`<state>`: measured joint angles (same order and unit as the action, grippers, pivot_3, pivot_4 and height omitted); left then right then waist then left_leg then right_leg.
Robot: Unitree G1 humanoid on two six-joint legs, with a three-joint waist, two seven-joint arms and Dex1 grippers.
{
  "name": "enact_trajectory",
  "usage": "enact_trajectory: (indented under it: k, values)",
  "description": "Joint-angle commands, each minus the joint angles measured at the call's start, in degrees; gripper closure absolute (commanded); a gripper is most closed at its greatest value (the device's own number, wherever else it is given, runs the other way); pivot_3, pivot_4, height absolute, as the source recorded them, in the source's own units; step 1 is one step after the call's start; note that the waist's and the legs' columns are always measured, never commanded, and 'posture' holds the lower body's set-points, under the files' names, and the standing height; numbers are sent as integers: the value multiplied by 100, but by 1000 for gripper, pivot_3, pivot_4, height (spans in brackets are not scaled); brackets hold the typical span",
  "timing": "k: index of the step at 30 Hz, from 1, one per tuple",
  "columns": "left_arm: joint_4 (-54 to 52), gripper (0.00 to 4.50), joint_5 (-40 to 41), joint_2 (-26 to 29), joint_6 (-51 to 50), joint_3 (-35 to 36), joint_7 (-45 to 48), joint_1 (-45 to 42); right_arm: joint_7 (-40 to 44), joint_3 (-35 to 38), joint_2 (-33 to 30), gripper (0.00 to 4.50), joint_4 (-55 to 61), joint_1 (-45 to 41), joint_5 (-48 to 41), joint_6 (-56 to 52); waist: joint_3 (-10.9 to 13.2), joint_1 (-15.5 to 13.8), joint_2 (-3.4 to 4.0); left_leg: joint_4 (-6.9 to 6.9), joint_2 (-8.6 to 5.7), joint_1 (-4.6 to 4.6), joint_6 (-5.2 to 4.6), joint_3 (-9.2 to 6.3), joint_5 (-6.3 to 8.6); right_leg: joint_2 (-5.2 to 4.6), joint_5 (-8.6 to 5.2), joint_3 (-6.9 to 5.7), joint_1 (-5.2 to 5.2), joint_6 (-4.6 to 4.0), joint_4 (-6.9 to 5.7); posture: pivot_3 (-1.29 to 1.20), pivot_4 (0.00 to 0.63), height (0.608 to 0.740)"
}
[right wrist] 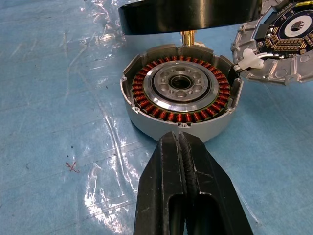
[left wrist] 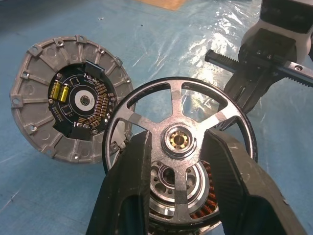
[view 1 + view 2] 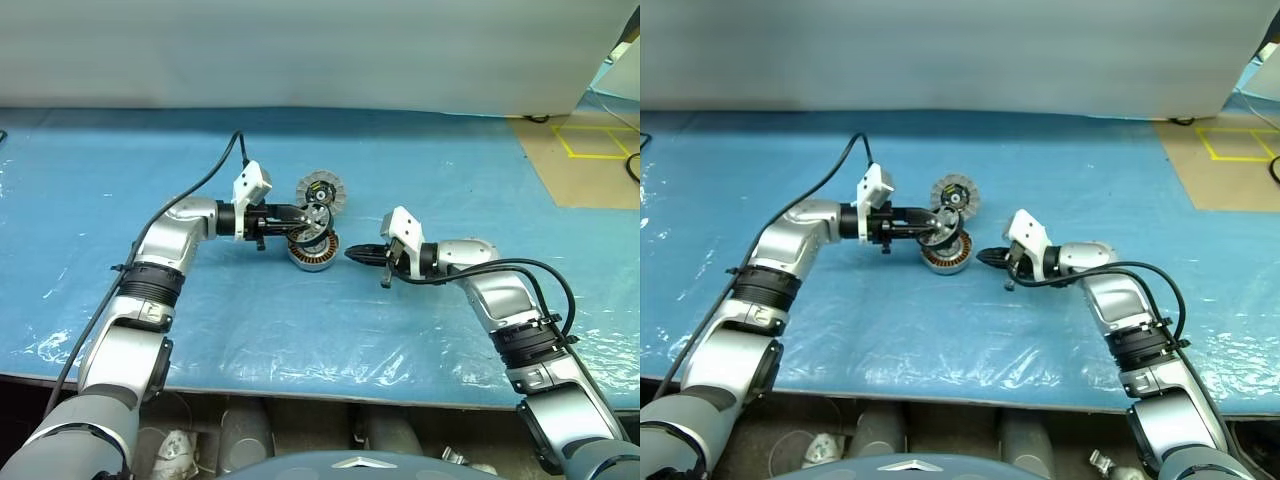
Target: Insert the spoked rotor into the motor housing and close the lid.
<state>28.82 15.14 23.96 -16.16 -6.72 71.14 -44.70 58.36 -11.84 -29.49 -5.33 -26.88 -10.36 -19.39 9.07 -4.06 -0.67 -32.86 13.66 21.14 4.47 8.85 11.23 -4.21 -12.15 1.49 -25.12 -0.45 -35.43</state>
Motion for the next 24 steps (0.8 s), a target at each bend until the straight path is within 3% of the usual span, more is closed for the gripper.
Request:
enact_trajectory:
  k: [1, 24]
  values:
    - [37, 3172, -56, -69, 270, 12, -26, -12, -53, 172, -68, 4500, 340, 27, -103, -40, 0, -3, 0, 0, 0, 0, 0, 0, 0, 0, 0, 0, 0, 0, 0, 0, 150, 740]
    - [314, 3172, -238, -267, 649, 68, -195, 261, -145, 127, -20, 4500, 316, -2, -88, -63, 1, 1, -1, 1, 1, 0, 0, -1, 0, 0, 0, 0, 0, 0, 1, 0, 150, 740]
